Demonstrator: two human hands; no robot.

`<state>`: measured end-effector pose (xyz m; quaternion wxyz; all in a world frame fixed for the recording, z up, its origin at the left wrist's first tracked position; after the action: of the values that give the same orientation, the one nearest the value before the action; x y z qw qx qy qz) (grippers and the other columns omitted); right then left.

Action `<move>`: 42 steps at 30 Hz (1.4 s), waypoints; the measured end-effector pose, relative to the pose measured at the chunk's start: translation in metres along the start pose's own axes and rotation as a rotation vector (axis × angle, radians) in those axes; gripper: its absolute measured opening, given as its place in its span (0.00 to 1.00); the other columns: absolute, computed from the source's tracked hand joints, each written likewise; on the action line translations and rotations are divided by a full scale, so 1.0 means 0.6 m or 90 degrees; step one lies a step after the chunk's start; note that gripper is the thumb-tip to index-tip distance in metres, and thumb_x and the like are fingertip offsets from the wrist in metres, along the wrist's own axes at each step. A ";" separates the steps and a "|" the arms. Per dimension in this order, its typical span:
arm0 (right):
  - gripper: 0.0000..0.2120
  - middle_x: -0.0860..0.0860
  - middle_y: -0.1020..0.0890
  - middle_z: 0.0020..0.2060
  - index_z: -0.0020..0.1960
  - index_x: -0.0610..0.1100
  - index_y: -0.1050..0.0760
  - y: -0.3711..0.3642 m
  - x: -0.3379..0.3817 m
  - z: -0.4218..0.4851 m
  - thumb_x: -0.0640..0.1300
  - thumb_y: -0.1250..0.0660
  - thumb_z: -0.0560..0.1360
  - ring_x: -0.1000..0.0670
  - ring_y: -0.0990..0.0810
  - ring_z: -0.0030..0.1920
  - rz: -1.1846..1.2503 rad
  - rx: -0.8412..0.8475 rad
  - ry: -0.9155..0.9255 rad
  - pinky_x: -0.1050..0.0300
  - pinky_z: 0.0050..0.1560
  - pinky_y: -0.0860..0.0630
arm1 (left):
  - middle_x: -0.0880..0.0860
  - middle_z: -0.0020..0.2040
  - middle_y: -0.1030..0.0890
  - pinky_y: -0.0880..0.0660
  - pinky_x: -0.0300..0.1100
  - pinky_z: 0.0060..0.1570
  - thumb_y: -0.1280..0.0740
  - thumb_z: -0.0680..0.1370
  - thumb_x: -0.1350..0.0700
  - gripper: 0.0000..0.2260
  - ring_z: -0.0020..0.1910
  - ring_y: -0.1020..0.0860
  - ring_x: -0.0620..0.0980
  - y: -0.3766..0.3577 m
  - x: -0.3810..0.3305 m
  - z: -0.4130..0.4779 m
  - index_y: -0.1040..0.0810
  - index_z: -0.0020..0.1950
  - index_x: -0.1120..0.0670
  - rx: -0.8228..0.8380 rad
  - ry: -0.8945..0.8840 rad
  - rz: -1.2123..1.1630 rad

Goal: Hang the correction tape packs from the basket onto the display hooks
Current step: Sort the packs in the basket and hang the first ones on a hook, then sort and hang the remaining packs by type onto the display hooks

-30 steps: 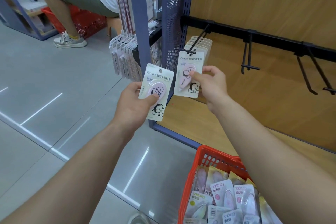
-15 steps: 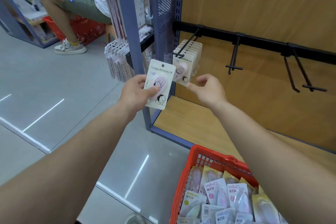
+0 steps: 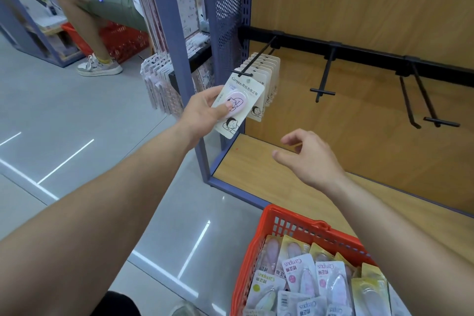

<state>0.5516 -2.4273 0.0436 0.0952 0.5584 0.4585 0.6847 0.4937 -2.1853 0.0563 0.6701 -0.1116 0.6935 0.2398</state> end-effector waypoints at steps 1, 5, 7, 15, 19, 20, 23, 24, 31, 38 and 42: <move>0.15 0.53 0.23 0.56 0.58 0.51 0.22 -0.004 -0.004 0.000 0.56 0.26 0.75 0.52 0.24 0.58 -0.001 0.003 -0.002 0.57 0.55 0.31 | 0.48 0.60 0.15 0.17 0.50 0.54 0.32 0.82 0.61 0.16 0.55 0.15 0.51 -0.001 0.002 0.002 0.20 0.69 0.50 -0.008 -0.001 0.003; 0.15 0.54 0.22 0.56 0.58 0.52 0.22 -0.009 -0.013 0.000 0.57 0.26 0.75 0.51 0.24 0.58 -0.010 0.004 0.003 0.54 0.56 0.28 | 0.47 0.60 0.15 0.17 0.49 0.54 0.32 0.82 0.60 0.16 0.56 0.15 0.50 0.001 0.010 0.005 0.21 0.70 0.50 -0.028 -0.001 0.006; 0.15 0.54 0.21 0.55 0.57 0.52 0.23 -0.008 -0.013 0.002 0.57 0.27 0.75 0.51 0.24 0.57 -0.013 0.007 0.006 0.53 0.56 0.27 | 0.47 0.60 0.15 0.18 0.47 0.51 0.32 0.82 0.61 0.17 0.55 0.15 0.49 0.003 0.012 0.004 0.21 0.70 0.50 -0.035 -0.001 -0.002; 0.14 0.55 0.19 0.52 0.57 0.51 0.22 0.004 -0.008 0.007 0.56 0.27 0.76 0.52 0.23 0.54 -0.022 0.004 0.022 0.56 0.51 0.30 | 0.47 0.60 0.15 0.19 0.45 0.50 0.33 0.82 0.60 0.16 0.55 0.15 0.48 0.006 0.011 0.008 0.20 0.68 0.47 -0.063 0.001 0.009; 0.14 0.55 0.19 0.52 0.57 0.51 0.22 0.007 -0.013 0.004 0.56 0.27 0.76 0.52 0.23 0.54 -0.026 0.001 0.018 0.56 0.51 0.30 | 0.44 0.54 0.14 0.18 0.41 0.48 0.34 0.83 0.59 0.13 0.51 0.15 0.46 -0.005 -0.005 0.017 0.18 0.59 0.41 -0.065 0.011 0.038; 0.14 0.55 0.19 0.52 0.57 0.51 0.22 0.008 -0.015 0.002 0.56 0.27 0.76 0.52 0.23 0.54 -0.029 0.000 0.018 0.56 0.51 0.30 | 0.44 0.53 0.14 0.18 0.39 0.45 0.34 0.83 0.59 0.13 0.50 0.15 0.46 -0.011 -0.005 0.023 0.18 0.58 0.42 -0.067 0.020 0.041; 0.13 0.56 0.19 0.51 0.56 0.52 0.23 0.013 -0.023 -0.009 0.57 0.27 0.76 0.52 0.23 0.54 -0.046 0.003 0.014 0.55 0.51 0.28 | 0.44 0.50 0.15 0.20 0.36 0.41 0.33 0.82 0.56 0.08 0.49 0.16 0.48 -0.024 -0.005 0.037 0.17 0.59 0.47 -0.105 0.056 0.068; 0.13 0.57 0.19 0.51 0.56 0.52 0.23 0.016 -0.026 -0.014 0.57 0.27 0.76 0.52 0.23 0.53 -0.055 0.004 0.012 0.55 0.50 0.29 | 0.45 0.51 0.15 0.19 0.39 0.47 0.31 0.81 0.53 0.10 0.52 0.16 0.50 -0.027 -0.004 0.040 0.17 0.62 0.50 -0.123 0.069 0.082; 0.15 0.54 0.19 0.53 0.56 0.50 0.23 0.028 -0.069 -0.074 0.56 0.27 0.75 0.49 0.22 0.55 -0.086 0.020 -0.038 0.53 0.54 0.26 | 0.55 0.59 0.24 0.31 0.44 0.53 0.30 0.80 0.47 0.18 0.63 0.23 0.58 -0.045 -0.001 -0.028 0.24 0.65 0.56 -0.113 0.173 0.287; 0.15 0.52 0.19 0.53 0.56 0.50 0.22 0.033 -0.163 -0.190 0.56 0.26 0.74 0.48 0.20 0.55 -0.110 0.043 -0.104 0.51 0.56 0.24 | 0.53 0.74 0.25 0.26 0.47 0.64 0.30 0.79 0.44 0.31 0.66 0.22 0.55 -0.146 0.042 -0.206 0.33 0.79 0.55 0.145 0.108 0.529; 0.13 0.52 0.18 0.48 0.51 0.51 0.24 0.040 -0.252 -0.269 0.56 0.25 0.73 0.48 0.19 0.48 -0.094 0.056 -0.171 0.50 0.51 0.22 | 0.53 0.66 0.19 0.24 0.48 0.60 0.33 0.77 0.40 0.24 0.63 0.20 0.56 -0.225 0.114 -0.339 0.24 0.71 0.48 0.293 0.101 0.539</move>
<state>0.4775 -2.6217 -0.0342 0.1811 0.6136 0.5109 0.5741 0.3746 -2.3882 -0.0385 0.4665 0.3131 0.7618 0.3226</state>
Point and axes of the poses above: each hand's wrist, its own z-axis towards the middle knuckle, its own y-axis out of the back of the hand, x = y × z, the point moved 7 cm from there along z, towards the middle knuckle
